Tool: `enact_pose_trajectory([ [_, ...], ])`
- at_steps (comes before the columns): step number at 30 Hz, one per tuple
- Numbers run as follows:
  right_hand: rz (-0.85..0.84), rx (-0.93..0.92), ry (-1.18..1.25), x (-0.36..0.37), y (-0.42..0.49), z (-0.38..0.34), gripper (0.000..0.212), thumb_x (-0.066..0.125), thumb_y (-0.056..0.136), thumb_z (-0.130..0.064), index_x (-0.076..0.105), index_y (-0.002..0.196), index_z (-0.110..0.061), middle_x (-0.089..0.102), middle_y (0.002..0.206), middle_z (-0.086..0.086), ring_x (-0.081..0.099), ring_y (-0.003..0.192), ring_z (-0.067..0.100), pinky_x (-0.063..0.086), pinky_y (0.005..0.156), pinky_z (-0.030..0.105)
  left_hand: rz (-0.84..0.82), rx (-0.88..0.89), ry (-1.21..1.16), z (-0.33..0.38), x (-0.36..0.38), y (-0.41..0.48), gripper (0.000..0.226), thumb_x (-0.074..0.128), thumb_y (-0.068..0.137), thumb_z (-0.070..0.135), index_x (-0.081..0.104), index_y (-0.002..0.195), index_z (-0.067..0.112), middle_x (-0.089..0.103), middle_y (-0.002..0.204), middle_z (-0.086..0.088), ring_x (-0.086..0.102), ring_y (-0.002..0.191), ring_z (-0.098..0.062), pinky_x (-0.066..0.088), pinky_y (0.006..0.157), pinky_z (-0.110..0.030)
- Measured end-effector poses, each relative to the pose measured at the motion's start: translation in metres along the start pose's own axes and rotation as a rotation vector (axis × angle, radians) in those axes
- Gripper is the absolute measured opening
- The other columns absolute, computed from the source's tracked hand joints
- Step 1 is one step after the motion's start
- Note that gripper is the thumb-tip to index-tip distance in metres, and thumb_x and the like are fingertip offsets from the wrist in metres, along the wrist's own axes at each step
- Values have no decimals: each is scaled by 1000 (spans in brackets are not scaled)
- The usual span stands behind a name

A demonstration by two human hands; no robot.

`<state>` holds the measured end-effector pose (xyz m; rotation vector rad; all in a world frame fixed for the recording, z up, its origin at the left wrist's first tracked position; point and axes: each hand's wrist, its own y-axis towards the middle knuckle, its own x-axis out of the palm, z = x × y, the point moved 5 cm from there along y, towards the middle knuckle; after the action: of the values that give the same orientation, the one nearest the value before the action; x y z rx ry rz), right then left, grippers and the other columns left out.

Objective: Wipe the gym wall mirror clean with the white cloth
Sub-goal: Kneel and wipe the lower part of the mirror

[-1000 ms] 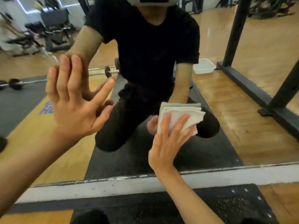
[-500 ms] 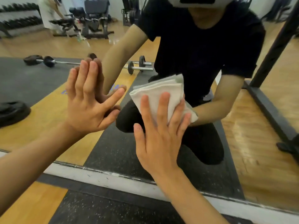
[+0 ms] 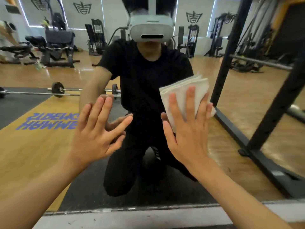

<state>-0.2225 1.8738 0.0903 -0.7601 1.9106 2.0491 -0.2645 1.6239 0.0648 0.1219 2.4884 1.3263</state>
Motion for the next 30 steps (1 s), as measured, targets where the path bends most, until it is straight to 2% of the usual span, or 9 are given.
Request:
enact_pose_trajectory([
  [4,-131,33,-42,26,-53,6,62,20,110,-50,11,164,-20,-11,173,19,15,146,57,1,126,59,14,-15,-8,1,-2,1,68,55,98,45,41,163,29,22,170,-30,21,159,-43,19,128,-57],
  [7,-236,15,-63,29,-74,10,62,12,111,-52,11,164,-20,-14,173,18,18,145,62,18,121,70,10,-24,-26,2,-5,3,68,57,97,44,43,162,29,23,170,-29,21,160,-42,22,126,-57],
  [11,-15,-6,-71,-10,21,-14,67,15,110,-55,3,167,-22,-9,173,22,-4,153,60,-6,125,64,19,-33,-24,2,-5,3,69,60,96,45,43,161,30,26,169,-28,22,160,-41,22,126,-56],
  [14,127,70,-62,-27,70,-25,70,17,110,-55,9,168,-17,-1,172,27,-7,153,60,-8,125,64,35,-38,-26,2,-7,5,68,59,95,44,45,160,30,27,169,-29,23,159,-41,20,127,-55],
  [17,33,-8,-73,1,25,-28,68,18,110,-54,10,168,-18,-5,173,23,0,154,60,-3,127,65,36,-46,-21,3,-8,4,68,58,96,44,44,161,29,27,168,-29,22,160,-41,20,127,-56],
  [21,-164,-228,-148,28,-53,-5,62,19,110,-56,19,163,-23,-12,175,9,24,144,54,0,127,56,37,-49,-25,4,-10,6,70,59,94,44,45,160,29,28,168,-27,24,159,-41,19,128,-55],
  [26,129,34,-26,-24,70,-36,64,17,110,-51,10,168,-26,-6,176,14,-5,157,52,-13,127,54,53,-69,-39,1,-12,5,74,60,93,44,42,160,17,22,171,-24,22,160,-38,13,132,-52],
  [28,181,21,-5,-30,105,-67,64,13,110,-52,12,168,-26,-1,176,14,-8,158,51,-12,128,57,55,-86,-55,0,-12,6,78,62,93,44,39,160,12,21,172,-23,23,160,-37,14,132,-51],
  [30,151,-125,-2,-21,99,-88,62,10,110,-53,14,167,-29,2,175,11,-7,159,48,-5,129,59,45,-96,-59,-1,-10,4,81,63,93,45,36,160,9,21,173,-22,24,160,-37,15,132,-51],
])
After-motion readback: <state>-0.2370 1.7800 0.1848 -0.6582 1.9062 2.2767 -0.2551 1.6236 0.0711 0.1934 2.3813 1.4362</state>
